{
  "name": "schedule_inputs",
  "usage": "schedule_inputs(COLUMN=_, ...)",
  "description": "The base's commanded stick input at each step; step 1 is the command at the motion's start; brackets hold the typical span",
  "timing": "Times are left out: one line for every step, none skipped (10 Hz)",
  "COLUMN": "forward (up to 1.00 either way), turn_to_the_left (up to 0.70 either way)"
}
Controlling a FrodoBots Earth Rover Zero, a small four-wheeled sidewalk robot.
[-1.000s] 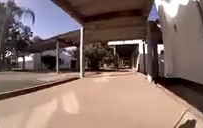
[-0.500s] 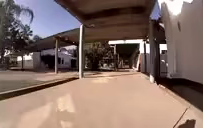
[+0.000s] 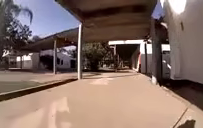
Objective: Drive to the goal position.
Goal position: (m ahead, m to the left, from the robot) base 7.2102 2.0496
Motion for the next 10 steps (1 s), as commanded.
schedule_inputs(forward=0.5, turn_to_the_left=0.0)
schedule_inputs(forward=0.5, turn_to_the_left=0.0)
schedule_inputs(forward=0.5, turn_to_the_left=0.0)
schedule_inputs(forward=0.5, turn_to_the_left=0.0)
schedule_inputs(forward=0.5, turn_to_the_left=0.0)
schedule_inputs(forward=0.5, turn_to_the_left=0.0)
schedule_inputs(forward=0.5, turn_to_the_left=0.0)
schedule_inputs(forward=0.5, turn_to_the_left=0.0)
schedule_inputs(forward=0.5, turn_to_the_left=0.0)
schedule_inputs(forward=0.5, turn_to_the_left=0.0)
